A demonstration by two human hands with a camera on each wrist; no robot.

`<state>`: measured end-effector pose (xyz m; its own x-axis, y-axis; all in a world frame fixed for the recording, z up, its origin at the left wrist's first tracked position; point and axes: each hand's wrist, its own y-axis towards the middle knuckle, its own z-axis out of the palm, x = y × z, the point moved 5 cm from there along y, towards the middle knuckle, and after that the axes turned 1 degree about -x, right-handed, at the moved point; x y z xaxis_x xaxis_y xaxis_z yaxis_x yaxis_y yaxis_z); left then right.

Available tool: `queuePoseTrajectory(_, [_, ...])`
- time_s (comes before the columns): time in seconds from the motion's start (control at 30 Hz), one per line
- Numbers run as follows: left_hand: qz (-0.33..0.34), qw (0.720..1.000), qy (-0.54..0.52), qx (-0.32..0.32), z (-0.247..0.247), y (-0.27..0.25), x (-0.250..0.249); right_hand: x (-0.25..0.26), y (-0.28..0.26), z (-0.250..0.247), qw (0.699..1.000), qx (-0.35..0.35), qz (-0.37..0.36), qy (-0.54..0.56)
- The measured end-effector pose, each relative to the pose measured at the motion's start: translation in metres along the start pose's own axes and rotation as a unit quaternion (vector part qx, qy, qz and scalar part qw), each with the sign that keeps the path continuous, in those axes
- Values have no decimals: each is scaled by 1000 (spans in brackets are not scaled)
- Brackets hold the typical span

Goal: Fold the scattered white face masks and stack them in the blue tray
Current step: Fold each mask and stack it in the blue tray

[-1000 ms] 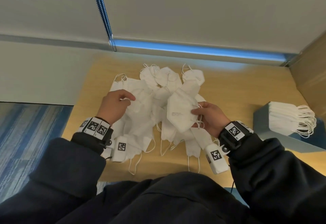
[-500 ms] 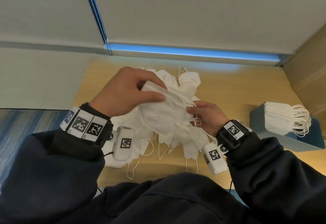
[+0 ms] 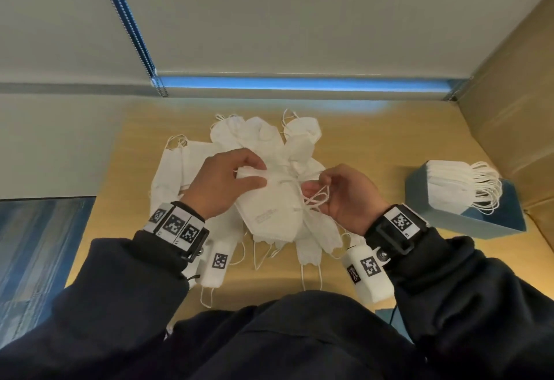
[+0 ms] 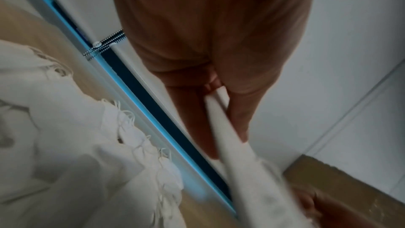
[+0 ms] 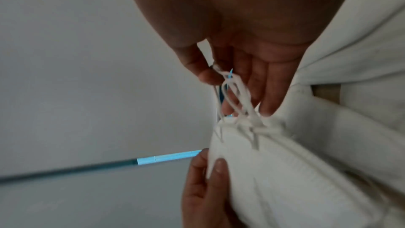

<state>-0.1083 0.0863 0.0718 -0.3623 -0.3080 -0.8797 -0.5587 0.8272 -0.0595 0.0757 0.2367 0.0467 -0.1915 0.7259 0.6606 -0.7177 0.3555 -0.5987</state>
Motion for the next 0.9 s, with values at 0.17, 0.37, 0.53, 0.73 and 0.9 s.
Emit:
queuePoseTrajectory(0.17, [15,997,-75,-2,14,-7,-9,7,-6,-4,958,-18,-34,-285])
queuePoseTrajectory(0.37, [14,996,-91,22,34,-6,-17,20,-13,-25,909,4,-32,-415])
queuePoseTrajectory(0.53, [8,996,-78,41,55,-5,-15,33,-22,-55,901,-22,7,-434])
queuePoseTrajectory(0.73, [0,993,-91,69,82,7,-24,42,-26,-79,996,-40,-13,-80])
queuePoseTrajectory(0.9, [24,997,-58,48,94,33,-47,75,-47,-105,984,38,-36,-168])
